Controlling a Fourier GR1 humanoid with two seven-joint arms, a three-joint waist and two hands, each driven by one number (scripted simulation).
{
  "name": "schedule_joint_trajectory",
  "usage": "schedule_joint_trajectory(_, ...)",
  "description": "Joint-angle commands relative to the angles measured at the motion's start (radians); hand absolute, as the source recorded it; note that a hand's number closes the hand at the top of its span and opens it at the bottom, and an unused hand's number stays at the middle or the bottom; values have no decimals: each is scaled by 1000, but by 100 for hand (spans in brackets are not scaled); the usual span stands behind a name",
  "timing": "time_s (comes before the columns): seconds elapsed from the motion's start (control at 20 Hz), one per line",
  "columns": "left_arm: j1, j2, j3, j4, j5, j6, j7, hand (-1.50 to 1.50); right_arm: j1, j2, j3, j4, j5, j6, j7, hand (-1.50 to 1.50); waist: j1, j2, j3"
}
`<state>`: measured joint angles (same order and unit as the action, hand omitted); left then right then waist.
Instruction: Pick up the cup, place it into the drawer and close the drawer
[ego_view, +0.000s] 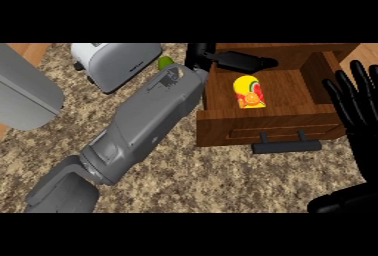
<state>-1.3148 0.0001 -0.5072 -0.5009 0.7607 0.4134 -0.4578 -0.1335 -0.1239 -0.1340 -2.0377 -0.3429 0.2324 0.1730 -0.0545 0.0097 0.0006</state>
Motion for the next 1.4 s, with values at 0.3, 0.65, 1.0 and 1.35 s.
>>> schedule_joint_trajectory(0.3, 148, 65, 84, -207, 25, 5, 23, -150, 73, -96, 59, -103, 92, 111, 11, 150, 67, -20, -1)
schedule_joint_trajectory(0.65, 375, 224, 90, -476, 19, 35, 108, -150, 104, -137, 72, -59, 225, 153, -33, 150, 84, -21, -1)
schedule_joint_trajectory(1.0, 683, 365, 108, -771, 25, 4, 131, -150, 130, -101, 147, 15, 394, 131, -92, 150, 81, -16, 0)
schedule_joint_trajectory(1.35, 902, 466, 133, -994, 51, -53, 159, -150, 93, -196, 206, 98, 643, 133, -189, 150, 100, -18, 0)
